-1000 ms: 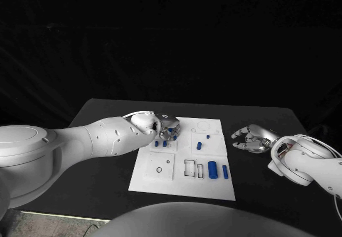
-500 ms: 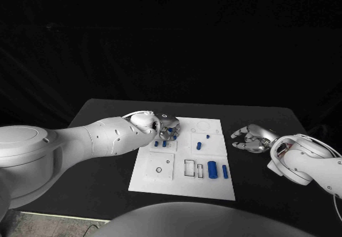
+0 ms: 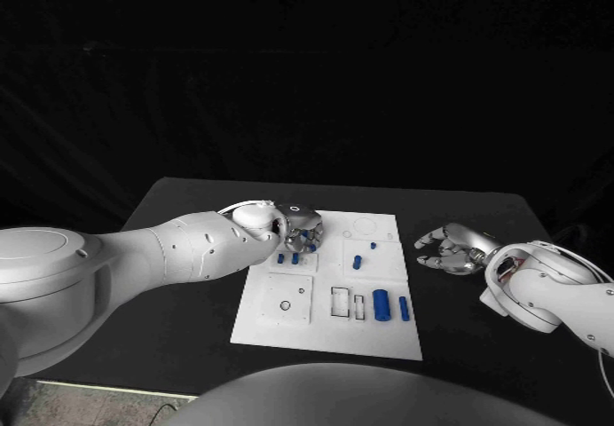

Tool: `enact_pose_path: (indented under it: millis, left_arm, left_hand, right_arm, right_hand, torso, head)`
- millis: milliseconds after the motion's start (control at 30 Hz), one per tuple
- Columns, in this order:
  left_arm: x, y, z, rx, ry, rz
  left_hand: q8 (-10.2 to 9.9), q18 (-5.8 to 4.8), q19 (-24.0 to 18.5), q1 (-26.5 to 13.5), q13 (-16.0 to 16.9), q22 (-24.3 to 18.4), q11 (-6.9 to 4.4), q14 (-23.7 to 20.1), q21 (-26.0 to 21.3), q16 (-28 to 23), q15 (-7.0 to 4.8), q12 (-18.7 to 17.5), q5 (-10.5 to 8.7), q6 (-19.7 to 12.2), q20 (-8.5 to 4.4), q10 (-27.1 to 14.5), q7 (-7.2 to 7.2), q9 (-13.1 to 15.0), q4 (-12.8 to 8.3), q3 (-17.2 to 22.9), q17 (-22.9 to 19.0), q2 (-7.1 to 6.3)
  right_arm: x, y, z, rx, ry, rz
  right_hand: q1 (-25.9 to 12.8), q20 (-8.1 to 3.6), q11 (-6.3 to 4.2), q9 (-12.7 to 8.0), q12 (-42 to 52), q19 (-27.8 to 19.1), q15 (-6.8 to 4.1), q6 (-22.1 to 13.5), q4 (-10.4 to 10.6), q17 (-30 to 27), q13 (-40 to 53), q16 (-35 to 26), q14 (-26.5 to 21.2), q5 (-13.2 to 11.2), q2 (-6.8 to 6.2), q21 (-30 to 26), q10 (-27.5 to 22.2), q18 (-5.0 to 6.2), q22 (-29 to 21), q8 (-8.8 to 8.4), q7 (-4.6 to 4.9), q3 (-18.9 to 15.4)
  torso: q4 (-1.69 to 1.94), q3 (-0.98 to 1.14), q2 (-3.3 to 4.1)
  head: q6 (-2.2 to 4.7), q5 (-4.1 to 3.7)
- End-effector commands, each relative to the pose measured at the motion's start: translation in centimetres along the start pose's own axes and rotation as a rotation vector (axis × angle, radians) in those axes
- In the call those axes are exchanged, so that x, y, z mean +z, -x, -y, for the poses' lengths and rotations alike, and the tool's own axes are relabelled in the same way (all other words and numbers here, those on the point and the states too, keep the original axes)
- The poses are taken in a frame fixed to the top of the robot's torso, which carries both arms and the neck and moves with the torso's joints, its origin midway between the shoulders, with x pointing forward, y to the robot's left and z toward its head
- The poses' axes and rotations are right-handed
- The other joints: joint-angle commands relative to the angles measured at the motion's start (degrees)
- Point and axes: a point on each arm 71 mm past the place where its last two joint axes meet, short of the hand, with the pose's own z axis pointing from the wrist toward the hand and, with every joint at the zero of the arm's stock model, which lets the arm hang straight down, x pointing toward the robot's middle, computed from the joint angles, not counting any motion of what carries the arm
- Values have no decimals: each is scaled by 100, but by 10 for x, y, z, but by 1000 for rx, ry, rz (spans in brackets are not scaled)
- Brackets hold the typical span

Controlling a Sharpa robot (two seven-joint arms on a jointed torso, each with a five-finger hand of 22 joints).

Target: Assemble the parts on the task board

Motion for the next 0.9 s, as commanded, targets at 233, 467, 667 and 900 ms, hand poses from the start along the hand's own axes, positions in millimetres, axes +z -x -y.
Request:
enact_pose_path:
  millis: [233, 467, 667, 900]
  left_arm:
    - [-13, 17, -13, -16, 10, 97]
    - [-26, 34, -26, -13, 37, 121]
    - [-33, 31, -30, -18, 48, 80]
    - [-37, 22, -31, -26, 56, 45]
  left_hand:
    - [-46, -56, 255, -70, -339, 1342, 26, 24, -5, -107, 15, -402, 9, 125, -38, 137, 37, 44, -48, 62, -140, -6]
    - [-99, -52, 243, -109, -460, 1336, 50, 11, -22, -135, 13, -548, -30, 92, -37, 146, 44, 8, -33, 77, -190, -21]
    - [-145, -38, 202, -133, -545, 1317, 57, -36, -75, -189, 15, -659, -98, 53, -36, 118, 41, -24, -21, 81, -274, -38]
    - [-165, -45, 219, -143, -572, 1325, 61, -20, -54, -156, 18, -696, -112, 33, -34, 106, 43, -38, -17, 81, -223, -45]
  right_arm:
    - [0, -1, 1, -4, -2, -13]
    - [1, -1, 1, -3, -5, -17]
    - [0, -1, 2, -4, -7, -18]
    - [0, -1, 3, -4, -9, -19]
  right_hand:
    - [27, 30, 33, -5, 22, 186, 34, 46, 11, 1510, 1508, 19, 609, 36, -8, -22, 592, 76, 1237, -21, -1, 29]
    - [31, 30, 33, -7, 22, 183, 33, 54, 6, 1510, 1508, 19, 609, 38, -9, -28, 592, 77, 1235, -18, 0, 39]
    - [31, 30, 33, -7, 22, 183, 33, 54, 6, 1510, 1508, 19, 609, 38, -9, -28, 592, 77, 1235, -18, 0, 39]
    - [33, 30, 33, -9, 22, 178, 33, 57, 4, 1510, 1508, 19, 609, 37, -11, -37, 592, 79, 1232, -17, 0, 43]
  torso:
    - [13, 14, -13]
    - [16, 7, -5]
    - [13, 0, -3]
    - [12, -3, -1]
  head:
    - [0, 21]
    - [0, 26]
    - [0, 30]
    - [0, 48]
